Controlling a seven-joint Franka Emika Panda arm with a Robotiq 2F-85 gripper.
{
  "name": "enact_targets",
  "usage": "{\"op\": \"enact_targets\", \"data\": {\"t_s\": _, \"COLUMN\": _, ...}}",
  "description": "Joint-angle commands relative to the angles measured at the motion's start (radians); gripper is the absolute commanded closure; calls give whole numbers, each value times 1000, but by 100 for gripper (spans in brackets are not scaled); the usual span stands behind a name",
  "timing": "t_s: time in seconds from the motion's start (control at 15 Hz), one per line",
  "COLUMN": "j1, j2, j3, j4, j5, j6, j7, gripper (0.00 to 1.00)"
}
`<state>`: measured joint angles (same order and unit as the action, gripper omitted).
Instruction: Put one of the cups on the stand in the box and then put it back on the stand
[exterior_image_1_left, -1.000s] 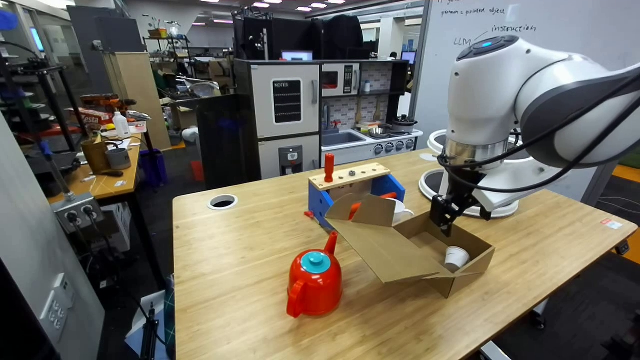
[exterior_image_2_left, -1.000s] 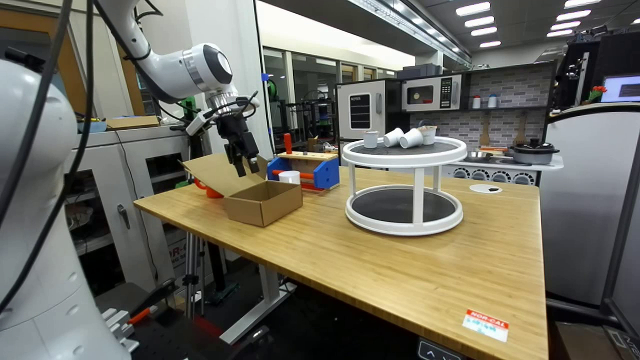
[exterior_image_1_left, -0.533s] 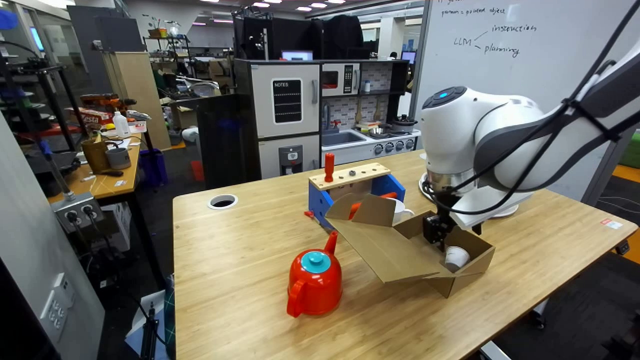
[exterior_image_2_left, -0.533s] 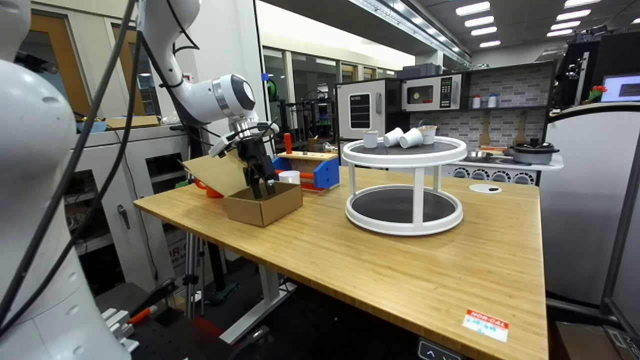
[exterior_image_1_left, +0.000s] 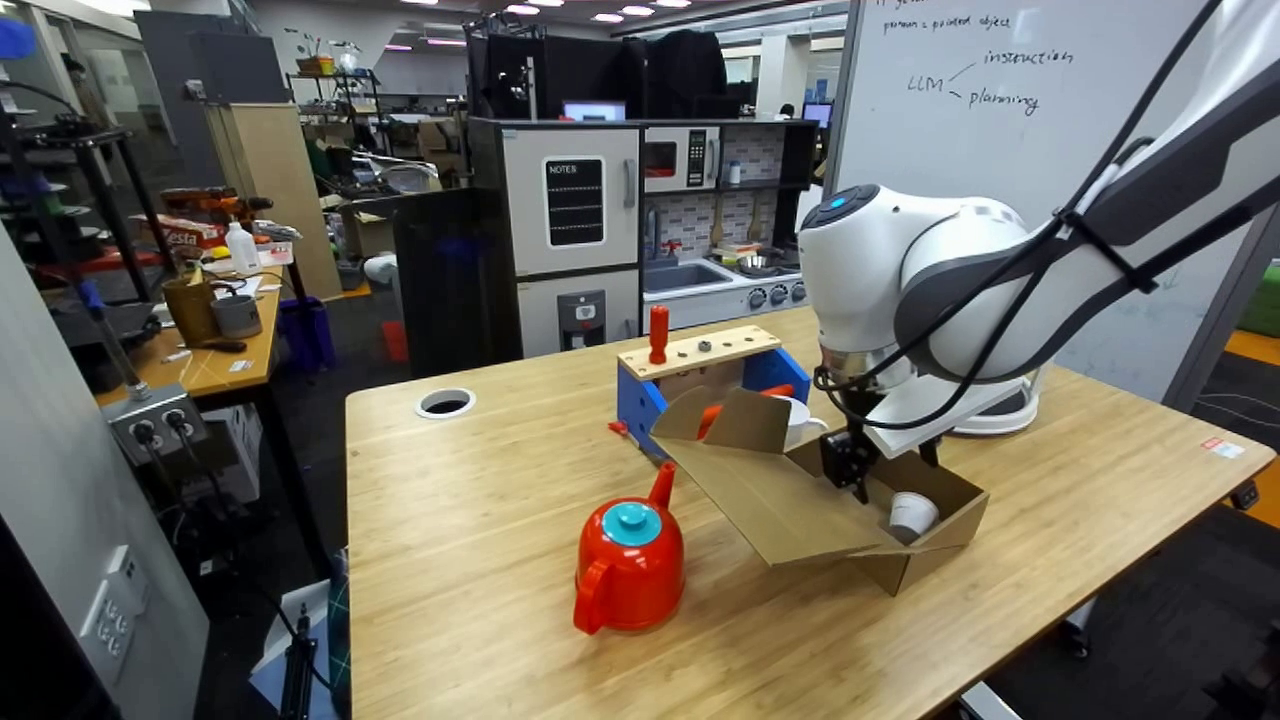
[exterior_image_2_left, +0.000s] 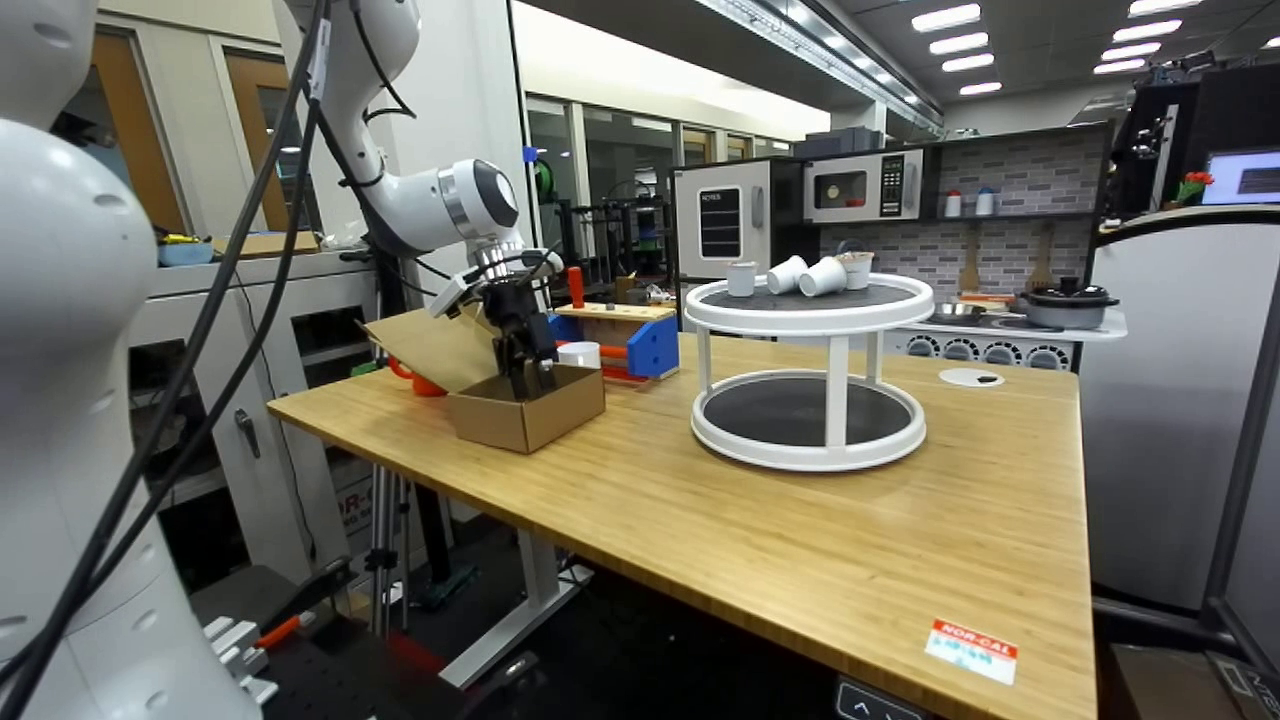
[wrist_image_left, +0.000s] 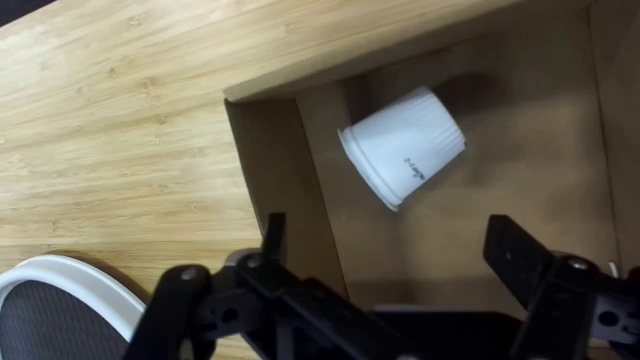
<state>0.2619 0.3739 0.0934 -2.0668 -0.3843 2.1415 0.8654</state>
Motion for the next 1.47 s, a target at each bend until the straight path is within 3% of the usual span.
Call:
{"op": "enact_targets", "data": {"t_s": 0.0, "j1": 17, "j2": 16, "j3": -11, "j4": 38, "j5": 10, "j6": -49, "j7": -29, "gripper": 0}}
{"op": "enact_targets", "data": {"t_s": 1.4, "j1": 30, "j2": -35, "j3": 14, "j4": -22, "j5": 68, "j6": -118, "j7": -98, "gripper": 0}}
